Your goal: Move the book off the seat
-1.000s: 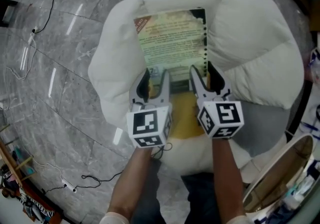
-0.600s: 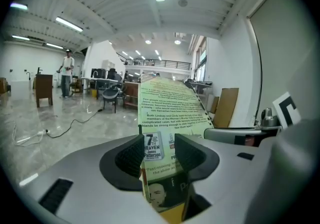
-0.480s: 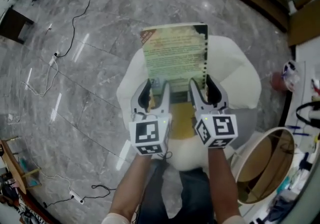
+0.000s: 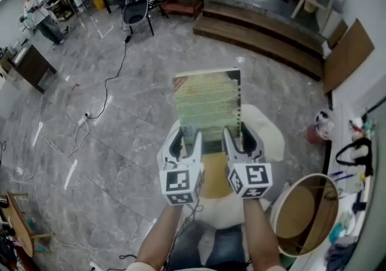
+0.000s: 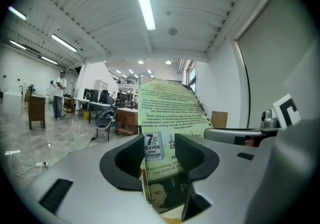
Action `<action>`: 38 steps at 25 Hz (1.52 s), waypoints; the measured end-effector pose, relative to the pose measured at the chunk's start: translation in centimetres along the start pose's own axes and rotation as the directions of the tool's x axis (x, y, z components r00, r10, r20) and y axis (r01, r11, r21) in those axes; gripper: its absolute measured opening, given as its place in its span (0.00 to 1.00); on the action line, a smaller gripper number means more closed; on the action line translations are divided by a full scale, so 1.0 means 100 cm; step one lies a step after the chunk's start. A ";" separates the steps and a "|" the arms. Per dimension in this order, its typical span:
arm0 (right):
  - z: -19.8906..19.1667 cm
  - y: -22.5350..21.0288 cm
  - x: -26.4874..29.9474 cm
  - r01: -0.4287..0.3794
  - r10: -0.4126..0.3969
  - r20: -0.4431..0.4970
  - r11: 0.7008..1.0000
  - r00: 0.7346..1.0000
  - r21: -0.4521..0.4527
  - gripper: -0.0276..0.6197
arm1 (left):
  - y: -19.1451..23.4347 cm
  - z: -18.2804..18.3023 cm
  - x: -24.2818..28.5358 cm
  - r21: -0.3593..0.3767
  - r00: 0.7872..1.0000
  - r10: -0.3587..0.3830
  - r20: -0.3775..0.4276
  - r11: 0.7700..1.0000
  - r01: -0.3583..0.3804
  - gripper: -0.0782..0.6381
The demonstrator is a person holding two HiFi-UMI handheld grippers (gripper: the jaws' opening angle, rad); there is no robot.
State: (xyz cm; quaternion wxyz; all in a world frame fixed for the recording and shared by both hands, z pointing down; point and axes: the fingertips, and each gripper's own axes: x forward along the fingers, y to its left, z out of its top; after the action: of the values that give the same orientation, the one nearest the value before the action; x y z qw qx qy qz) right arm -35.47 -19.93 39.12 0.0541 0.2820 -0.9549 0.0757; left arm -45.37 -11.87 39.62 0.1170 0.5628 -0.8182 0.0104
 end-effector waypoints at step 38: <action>0.103 -0.253 -0.488 0.821 -0.823 0.190 0.560 0.536 0.110 0.35 | -0.528 0.062 -0.122 0.189 0.548 -0.836 -0.020 0.535 0.823 0.38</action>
State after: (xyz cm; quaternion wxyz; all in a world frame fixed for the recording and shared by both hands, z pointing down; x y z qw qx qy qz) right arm 18.51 -16.81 24.70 -0.0236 0.7034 -0.7103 0.0136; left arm 6.43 -20.92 25.10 0.0277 0.8911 -0.4530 0.0053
